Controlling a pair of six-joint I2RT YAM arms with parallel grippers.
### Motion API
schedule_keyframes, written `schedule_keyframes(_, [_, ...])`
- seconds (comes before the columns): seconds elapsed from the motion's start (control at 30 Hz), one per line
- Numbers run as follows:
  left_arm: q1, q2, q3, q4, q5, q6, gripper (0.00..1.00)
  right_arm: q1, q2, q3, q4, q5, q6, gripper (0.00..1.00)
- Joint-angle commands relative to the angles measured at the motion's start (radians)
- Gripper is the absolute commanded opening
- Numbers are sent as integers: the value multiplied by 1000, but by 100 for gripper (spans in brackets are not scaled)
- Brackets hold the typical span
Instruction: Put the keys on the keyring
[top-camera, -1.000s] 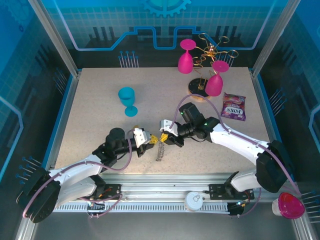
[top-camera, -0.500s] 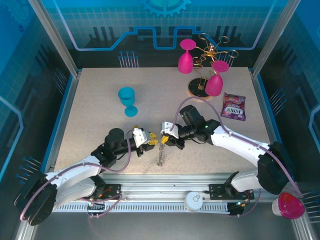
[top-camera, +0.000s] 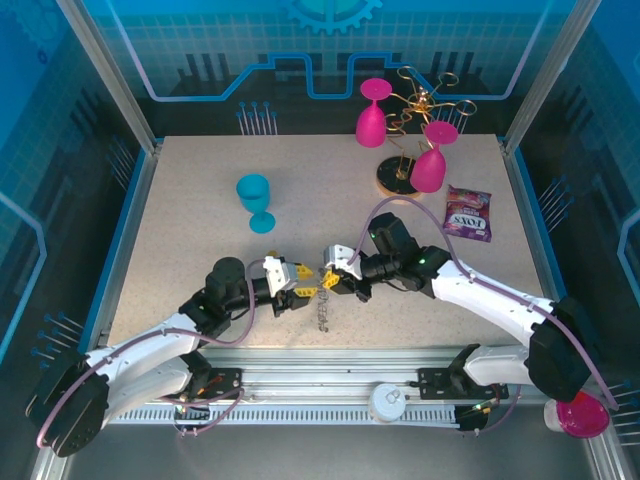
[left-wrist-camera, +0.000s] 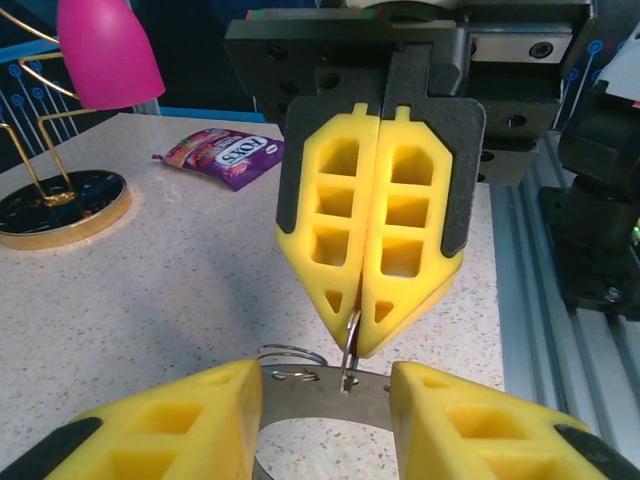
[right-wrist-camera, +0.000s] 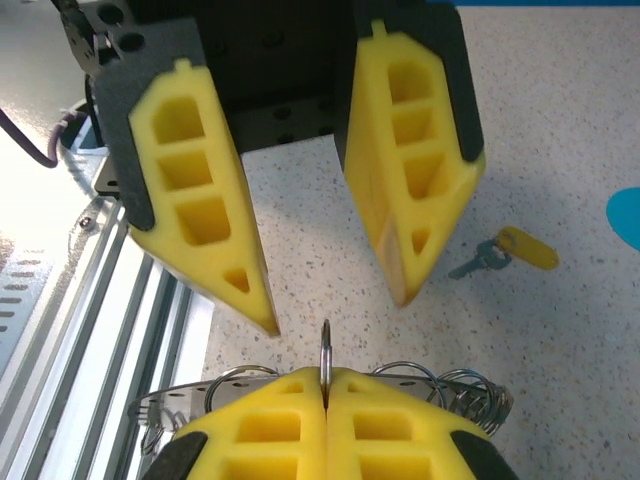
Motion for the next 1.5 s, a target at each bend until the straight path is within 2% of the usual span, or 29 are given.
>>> schedule_keyframes(0.0, [-2, 16, 2, 33, 58, -15, 35, 17, -26, -5, 48, -55, 17, 0])
schedule_keyframes(0.37, [-2, 39, -5, 101, 64, -7, 11, 33, -25, -15, 82, -114, 27, 0])
schedule_keyframes(0.53, [-4, 27, -23, 181, 48, 23, 0, 35, -31, -22, 88, -48, 32, 0])
schedule_keyframes(0.57, [-8, 20, -29, 190, 24, 45, 0, 35, -43, -30, 90, -12, 36, 6])
schedule_keyframes(0.67, [-46, -14, -39, 158, -91, 178, 0, 29, -95, -65, 91, 136, 21, 34])
schedule_keyframes(0.73, [-75, -31, -33, 111, -165, 278, 0, 27, -127, -85, 69, 227, -20, 40])
schedule_keyframes(0.83, [-99, -46, -36, 83, -219, 407, 0, 32, -165, -108, 46, 322, -73, 37])
schedule_keyframes(0.97, [-102, -64, -42, 57, -194, 522, 0, 49, -207, -133, 73, 311, -142, 29])
schedule_keyframes(1.13, [-105, -70, -42, 44, -188, 563, 0, 95, -206, -139, 121, 294, -184, 25])
schedule_keyframes(1.47, [-109, -87, -35, -2, -180, 599, 0, 143, -171, -121, 187, 327, -212, 26])
